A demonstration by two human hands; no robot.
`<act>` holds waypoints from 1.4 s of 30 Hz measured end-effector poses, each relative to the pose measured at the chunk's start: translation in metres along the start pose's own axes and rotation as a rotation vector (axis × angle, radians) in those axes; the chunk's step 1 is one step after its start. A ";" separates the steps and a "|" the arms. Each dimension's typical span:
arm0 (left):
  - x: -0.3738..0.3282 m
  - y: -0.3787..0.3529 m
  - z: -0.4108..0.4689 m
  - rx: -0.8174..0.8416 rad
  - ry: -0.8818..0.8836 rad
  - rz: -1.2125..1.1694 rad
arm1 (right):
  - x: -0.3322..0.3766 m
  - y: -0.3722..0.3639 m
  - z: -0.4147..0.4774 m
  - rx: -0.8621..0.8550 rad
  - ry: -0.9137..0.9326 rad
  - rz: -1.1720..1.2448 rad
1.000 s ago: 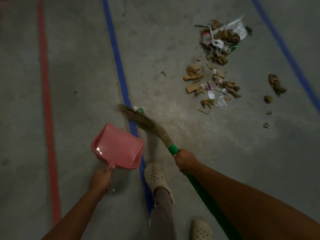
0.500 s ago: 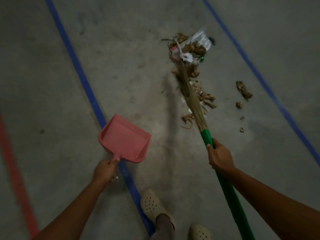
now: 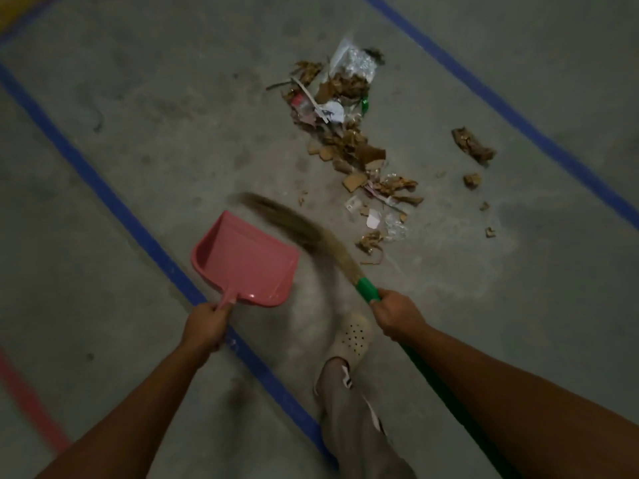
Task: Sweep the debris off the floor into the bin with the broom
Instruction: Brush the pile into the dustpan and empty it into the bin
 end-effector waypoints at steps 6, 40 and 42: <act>-0.057 -0.018 0.024 0.089 -0.047 0.110 | -0.054 0.046 -0.005 -0.142 0.003 -0.001; -0.303 -0.189 0.083 0.343 -0.466 0.336 | -0.178 0.210 0.089 -0.552 -0.552 0.274; -0.311 -0.188 0.103 0.361 -0.462 0.359 | -0.170 0.216 0.116 -0.459 -0.566 0.181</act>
Point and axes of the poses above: each hand's wrist, its own z-axis towards the middle knuckle, its own y-axis out of the back of the hand, x = y × z, the point moved 7 cm from there along z, towards the middle knuckle, and after that the axes turned 5 degrees about -x, right-handed, at the moved point
